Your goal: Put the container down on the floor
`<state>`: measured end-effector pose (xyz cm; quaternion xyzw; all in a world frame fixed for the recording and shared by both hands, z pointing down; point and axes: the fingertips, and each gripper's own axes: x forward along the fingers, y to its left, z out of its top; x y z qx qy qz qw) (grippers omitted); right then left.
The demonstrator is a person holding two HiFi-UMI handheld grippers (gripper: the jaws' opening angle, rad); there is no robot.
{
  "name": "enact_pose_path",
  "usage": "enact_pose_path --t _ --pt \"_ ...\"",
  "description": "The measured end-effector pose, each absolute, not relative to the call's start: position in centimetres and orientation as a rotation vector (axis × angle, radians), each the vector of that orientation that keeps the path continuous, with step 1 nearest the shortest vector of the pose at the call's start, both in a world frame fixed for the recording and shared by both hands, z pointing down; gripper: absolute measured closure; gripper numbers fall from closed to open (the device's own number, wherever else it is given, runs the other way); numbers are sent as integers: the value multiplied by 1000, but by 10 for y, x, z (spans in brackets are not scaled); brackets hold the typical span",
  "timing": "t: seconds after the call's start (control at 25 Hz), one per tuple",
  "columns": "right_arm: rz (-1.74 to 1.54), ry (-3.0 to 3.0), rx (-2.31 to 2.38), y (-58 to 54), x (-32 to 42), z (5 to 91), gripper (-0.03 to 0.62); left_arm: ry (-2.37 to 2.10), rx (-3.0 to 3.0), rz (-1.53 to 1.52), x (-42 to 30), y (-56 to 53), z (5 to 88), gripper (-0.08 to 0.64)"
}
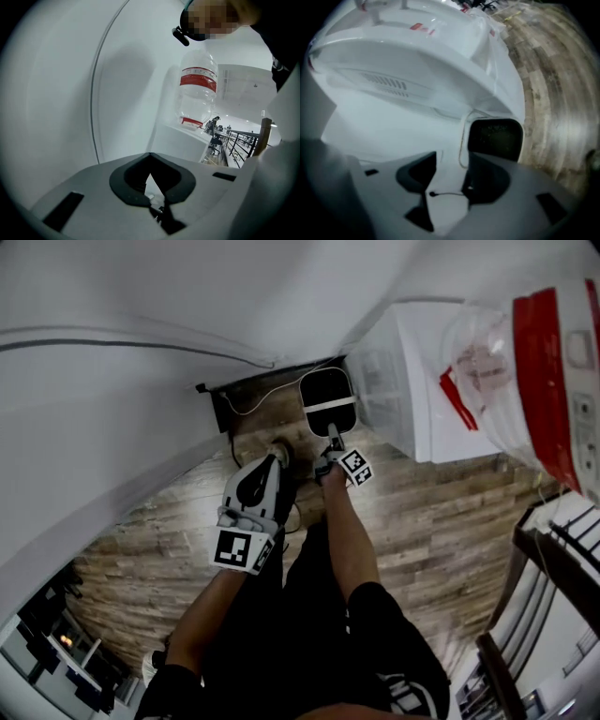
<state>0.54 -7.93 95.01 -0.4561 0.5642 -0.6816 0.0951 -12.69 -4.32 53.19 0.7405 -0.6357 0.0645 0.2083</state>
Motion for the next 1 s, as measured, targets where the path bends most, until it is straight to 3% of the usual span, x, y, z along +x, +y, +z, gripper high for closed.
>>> enact_pose_path --t 0.16,0.32,0.4,1.0 --pt "-2073 1897 -1400 -50 15 900 379 -1803 2064 167 -110 -23 496 529" --pt "-2026 2271 -1424 -27 28 833 483 -1853 2063 163 -91 5 447 529" --pt "-1980 2452 -1435 -22 35 801 502 -1869 2075 163 -78 20 429 529" --pt "-1274 3206 -1280 13 61 543 551 -1972 2019 143 -27 125 327 529"
